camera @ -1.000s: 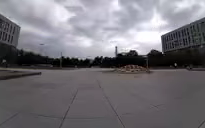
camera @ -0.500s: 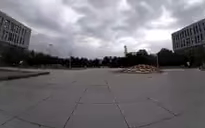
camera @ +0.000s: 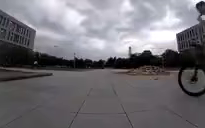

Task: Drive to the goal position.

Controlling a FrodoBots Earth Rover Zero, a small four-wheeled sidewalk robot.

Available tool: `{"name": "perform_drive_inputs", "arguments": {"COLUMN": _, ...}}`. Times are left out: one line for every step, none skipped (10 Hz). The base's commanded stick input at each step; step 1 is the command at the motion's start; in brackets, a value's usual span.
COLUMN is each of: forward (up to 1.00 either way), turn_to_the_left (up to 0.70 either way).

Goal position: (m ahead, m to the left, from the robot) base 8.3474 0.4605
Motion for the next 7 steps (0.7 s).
{"name": "perform_drive_inputs", "arguments": {"forward": 0.70, "turn_to_the_left": 0.00}}
{"name": "perform_drive_inputs", "arguments": {"forward": 0.70, "turn_to_the_left": 0.00}}
{"name": "perform_drive_inputs", "arguments": {"forward": 0.70, "turn_to_the_left": 0.00}}
{"name": "perform_drive_inputs", "arguments": {"forward": 0.70, "turn_to_the_left": 0.00}}
{"name": "perform_drive_inputs", "arguments": {"forward": 0.70, "turn_to_the_left": 0.00}}
{"name": "perform_drive_inputs", "arguments": {"forward": 0.70, "turn_to_the_left": 0.00}}
{"name": "perform_drive_inputs", "arguments": {"forward": 0.70, "turn_to_the_left": 0.00}}
